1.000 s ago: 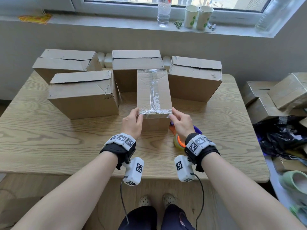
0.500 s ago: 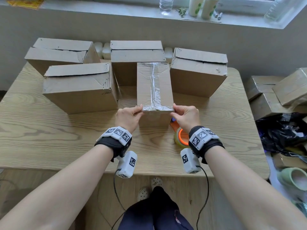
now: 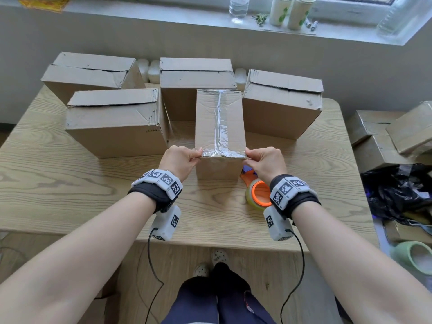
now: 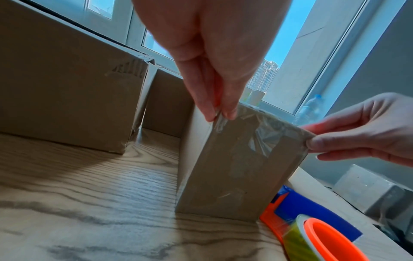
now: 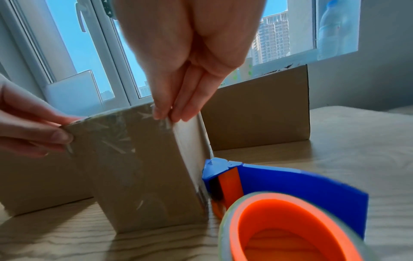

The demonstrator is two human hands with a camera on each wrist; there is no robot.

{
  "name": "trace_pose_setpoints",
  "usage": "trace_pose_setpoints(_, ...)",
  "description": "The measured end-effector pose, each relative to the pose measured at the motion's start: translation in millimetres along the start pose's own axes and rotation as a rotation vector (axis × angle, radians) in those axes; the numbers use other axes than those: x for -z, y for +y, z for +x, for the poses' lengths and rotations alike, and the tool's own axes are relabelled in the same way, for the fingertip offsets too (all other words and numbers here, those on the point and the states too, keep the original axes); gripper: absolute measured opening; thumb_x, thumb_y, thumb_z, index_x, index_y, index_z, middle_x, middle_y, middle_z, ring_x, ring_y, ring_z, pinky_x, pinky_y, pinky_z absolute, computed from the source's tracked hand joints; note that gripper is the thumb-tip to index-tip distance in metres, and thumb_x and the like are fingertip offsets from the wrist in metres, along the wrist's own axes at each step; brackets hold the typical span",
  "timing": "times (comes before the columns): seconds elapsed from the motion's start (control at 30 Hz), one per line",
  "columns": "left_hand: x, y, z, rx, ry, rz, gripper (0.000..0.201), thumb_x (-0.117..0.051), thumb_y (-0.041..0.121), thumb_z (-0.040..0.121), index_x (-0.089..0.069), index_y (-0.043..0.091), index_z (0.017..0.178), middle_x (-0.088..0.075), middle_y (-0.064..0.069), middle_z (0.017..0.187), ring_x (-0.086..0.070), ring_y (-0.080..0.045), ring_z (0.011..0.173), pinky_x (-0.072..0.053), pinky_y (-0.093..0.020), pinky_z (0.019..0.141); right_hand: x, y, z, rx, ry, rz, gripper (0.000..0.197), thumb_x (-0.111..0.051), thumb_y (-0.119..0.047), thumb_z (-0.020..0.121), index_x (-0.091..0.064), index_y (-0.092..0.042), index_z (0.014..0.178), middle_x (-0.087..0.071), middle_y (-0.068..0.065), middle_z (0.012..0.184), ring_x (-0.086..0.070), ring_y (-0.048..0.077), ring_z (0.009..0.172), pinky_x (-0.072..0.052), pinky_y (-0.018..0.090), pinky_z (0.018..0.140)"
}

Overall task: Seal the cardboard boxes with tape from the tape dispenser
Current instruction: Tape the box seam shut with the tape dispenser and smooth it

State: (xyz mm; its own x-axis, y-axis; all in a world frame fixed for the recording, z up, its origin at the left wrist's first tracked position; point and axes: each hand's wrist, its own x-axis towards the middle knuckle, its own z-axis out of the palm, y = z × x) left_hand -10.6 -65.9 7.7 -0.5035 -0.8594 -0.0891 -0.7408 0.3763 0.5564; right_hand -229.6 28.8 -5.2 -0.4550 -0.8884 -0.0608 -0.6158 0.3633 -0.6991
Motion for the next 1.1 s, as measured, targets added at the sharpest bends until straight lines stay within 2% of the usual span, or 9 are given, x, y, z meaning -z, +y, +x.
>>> trace_pose_setpoints(0.1,0,-1,0,-0.019,-0.014,0.063,0.025,-0.059,0.029,0.091,-0.068,0.023,0.114,-0.072,-0.011,0.096,-0.064,-0.027,0.097,-0.049,-0.038,0.088,-6,-1,-4,0.021,0.072,-0.041,0.024,-0.071,-0.019,0.081,-0.073,-0.014,0.105,-0.072,0.008,0.103,-0.067,0.021,0.101,-0.051,0.038,0.089)
trace_pose_setpoints(0.27,7,1,1,-0.064,-0.065,0.165,0.032,-0.056,0.029,0.093,-0.061,0.024,0.124,-0.069,-0.005,0.112,-0.061,-0.021,0.106,-0.045,-0.033,0.094,2,-7,-2,0.031,0.003,-0.094,0.032,-0.075,-0.032,0.078,-0.073,-0.014,0.105,-0.073,0.005,0.101,-0.066,0.02,0.101,-0.05,0.036,0.091)
trace_pose_setpoints(0.37,9,1,3,-0.075,-0.083,0.197,0.033,-0.054,0.03,0.094,-0.059,0.025,0.126,-0.067,-0.003,0.116,-0.059,-0.019,0.11,-0.043,-0.031,0.095,3,-12,-5,0.032,0.012,-0.228,0.037,-0.071,-0.034,0.082,-0.069,-0.015,0.113,-0.069,0.007,0.115,-0.06,0.024,0.112,-0.047,0.036,0.095)
trace_pose_setpoints(0.43,11,2,5,-0.083,-0.104,0.217,0.033,-0.053,0.029,0.095,-0.058,0.024,0.127,-0.066,-0.002,0.119,-0.058,-0.018,0.113,-0.042,-0.029,0.096,-4,-14,-12,0.13,-0.008,-0.284,0.058,-0.072,-0.037,0.081,-0.055,-0.011,0.13,-0.05,0.007,0.14,-0.045,0.021,0.131,-0.037,0.033,0.108)
trace_pose_setpoints(0.5,12,2,5,-0.08,-0.121,0.233,0.034,-0.053,0.03,0.095,-0.057,0.025,0.128,-0.066,-0.002,0.119,-0.058,-0.019,0.113,-0.042,-0.031,0.096,-14,-18,-16,0.279,-0.045,-0.295,0.075,-0.068,-0.039,0.083,-0.036,-0.01,0.144,-0.031,0.007,0.153,-0.027,0.018,0.142,-0.022,0.032,0.117)
trace_pose_setpoints(0.67,15,7,4,-0.072,-0.144,0.319,0.036,-0.049,0.034,0.096,-0.054,0.029,0.13,-0.065,-0.001,0.12,-0.057,-0.022,0.109,-0.043,-0.033,0.094,-36,-37,-11,0.431,-0.144,-0.457,0.056,-0.05,-0.045,0.093,-0.039,-0.023,0.143,-0.029,0.003,0.154,-0.02,0.013,0.144,-0.002,0.037,0.119)
trace_pose_setpoints(0.8,18,16,4,-0.148,-0.197,0.558,0.038,-0.035,0.036,0.1,-0.044,0.03,0.137,-0.064,-0.001,0.12,-0.056,-0.023,0.108,-0.045,-0.033,0.09,-46,-42,-3,0.451,-0.087,-0.523,0.045,-0.048,-0.037,0.096,-0.049,-0.017,0.137,-0.039,0.007,0.149,-0.031,0.019,0.141,-0.014,0.031,0.117)
trace_pose_setpoints(0.97,24,20,6,-0.195,-0.223,0.661,0.038,-0.03,0.034,0.102,-0.044,0.031,0.137,-0.064,-0.002,0.118,-0.057,-0.024,0.107,-0.047,-0.035,0.087,-39,-36,4,0.538,-0.128,-0.457,0.035,-0.058,-0.019,0.09,-0.063,-0.008,0.122,-0.056,0.017,0.132,-0.052,0.032,0.125,-0.031,0.039,0.109)
trace_pose_setpoints(1.1,21,20,4,-0.179,-0.228,0.638,0.038,-0.03,0.034,0.102,-0.044,0.031,0.137,-0.064,-0.002,0.119,-0.057,-0.025,0.107,-0.046,-0.036,0.089,-23,-27,8,0.566,-0.263,-0.418,0.041,-0.043,-0.02,0.095,-0.053,-0.01,0.134,-0.043,0.015,0.144,-0.038,0.029,0.136,-0.014,0.027,0.114)
